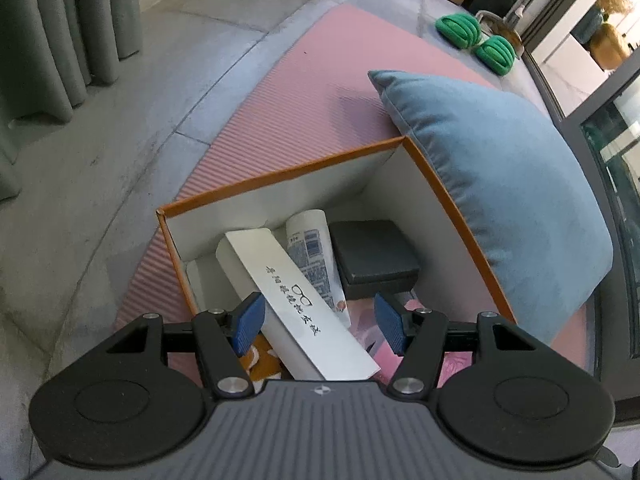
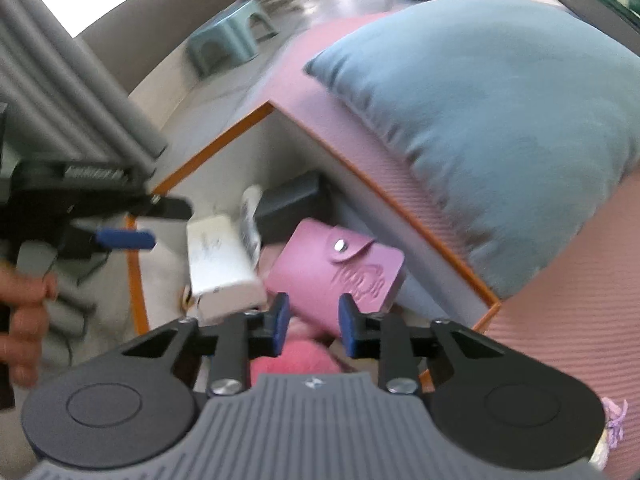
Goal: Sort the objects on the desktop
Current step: 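Lower both into the shoebox and open both grippers, then move both grippers back toward the plush bunny and dark photo box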
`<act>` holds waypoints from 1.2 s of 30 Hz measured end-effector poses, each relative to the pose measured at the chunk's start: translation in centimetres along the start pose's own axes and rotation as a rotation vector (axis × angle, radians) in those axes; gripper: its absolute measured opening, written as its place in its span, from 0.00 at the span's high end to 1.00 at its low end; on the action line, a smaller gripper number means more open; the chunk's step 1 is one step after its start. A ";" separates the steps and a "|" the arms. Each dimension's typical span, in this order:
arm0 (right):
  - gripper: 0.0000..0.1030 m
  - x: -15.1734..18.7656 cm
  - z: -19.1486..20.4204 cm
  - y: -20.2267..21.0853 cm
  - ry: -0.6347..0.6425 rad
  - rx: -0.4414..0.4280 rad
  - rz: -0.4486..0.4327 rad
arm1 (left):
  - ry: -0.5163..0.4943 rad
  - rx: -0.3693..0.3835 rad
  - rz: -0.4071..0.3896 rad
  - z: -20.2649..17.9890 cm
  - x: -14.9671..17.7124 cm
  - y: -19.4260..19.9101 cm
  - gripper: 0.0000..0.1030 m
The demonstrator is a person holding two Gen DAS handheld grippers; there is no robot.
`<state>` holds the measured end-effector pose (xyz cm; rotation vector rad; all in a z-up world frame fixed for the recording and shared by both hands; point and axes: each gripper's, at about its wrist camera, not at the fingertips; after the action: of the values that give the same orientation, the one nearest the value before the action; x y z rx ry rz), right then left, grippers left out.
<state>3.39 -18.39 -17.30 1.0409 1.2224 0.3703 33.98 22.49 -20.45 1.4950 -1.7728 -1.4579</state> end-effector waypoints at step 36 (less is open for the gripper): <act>0.61 2.9 -6.3 8.4 0.162 0.058 -0.029 | -0.451 0.136 -0.041 -9.7 7.7 2.9 0.31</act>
<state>1.09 -9.10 -12.04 1.0570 1.3992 0.4047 37.86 11.01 -16.57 1.3448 -2.1448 -1.8395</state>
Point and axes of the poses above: each gripper's, at about its wrist camera, not at the fingertips, and y roughly against the way its jaws point, z to its left, x to its underside, and after that the axes turned 12 degrees about y, right-handed
